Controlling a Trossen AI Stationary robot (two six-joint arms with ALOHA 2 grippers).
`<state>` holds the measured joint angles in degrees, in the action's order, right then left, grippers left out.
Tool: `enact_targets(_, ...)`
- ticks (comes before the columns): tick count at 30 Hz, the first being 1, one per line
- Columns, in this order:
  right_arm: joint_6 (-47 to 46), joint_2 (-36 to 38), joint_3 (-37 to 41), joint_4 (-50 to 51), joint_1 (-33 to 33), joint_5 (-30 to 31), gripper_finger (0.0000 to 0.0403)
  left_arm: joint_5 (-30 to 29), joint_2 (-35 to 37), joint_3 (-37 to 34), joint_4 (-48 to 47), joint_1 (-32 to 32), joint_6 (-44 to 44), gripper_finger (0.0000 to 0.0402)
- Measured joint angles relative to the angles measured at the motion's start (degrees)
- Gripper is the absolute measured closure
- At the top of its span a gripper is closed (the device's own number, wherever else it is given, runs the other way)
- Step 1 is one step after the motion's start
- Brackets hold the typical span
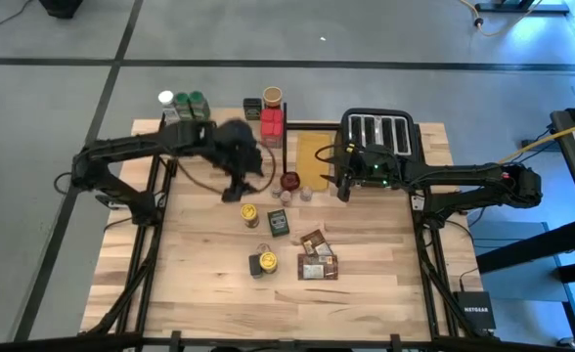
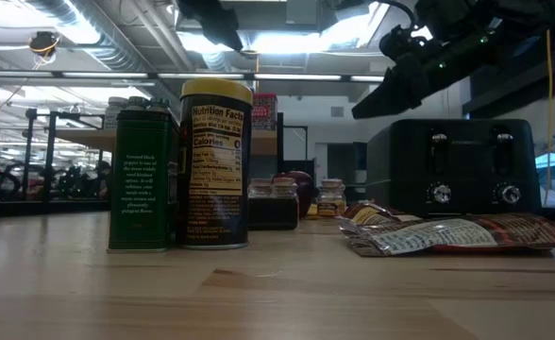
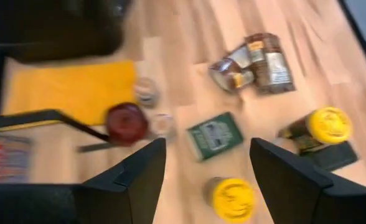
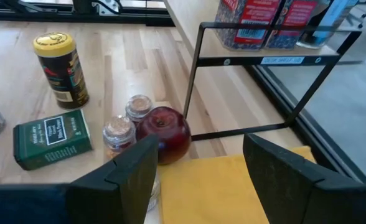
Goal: Shelf spices
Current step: Put the bottom black seasoning can aligned with the other black seasoning can on the shelf
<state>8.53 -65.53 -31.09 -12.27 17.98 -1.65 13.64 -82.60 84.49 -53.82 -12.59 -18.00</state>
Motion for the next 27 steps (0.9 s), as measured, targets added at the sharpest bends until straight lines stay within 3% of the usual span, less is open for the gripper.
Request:
enact_targets(9,-0.98,-0.01,0.00,-0.11,0.00,-1.56,0.0162,-7.93,2.41,-11.68,6.52,15.40,19.27,0.0176)
enact_targets(13,-0.65,-0.01,0.00,-0.27,0.00,-1.96,0.0162,-8.73,2.18,-16.63,12.79,21.34,29.34,0.0176)
enact_targets(19,0.28,-0.01,0.00,-0.67,0.00,-2.54,0.0162,-11.14,1.34,-21.33,21.00,27.17,38.96,0.0176)
enact_targets(27,1.52,-0.01,0.00,0.30,0.00,-5.53,0.0162,-16.04,-3.84,-23.79,22.28,32.25,50.91,0.0176)
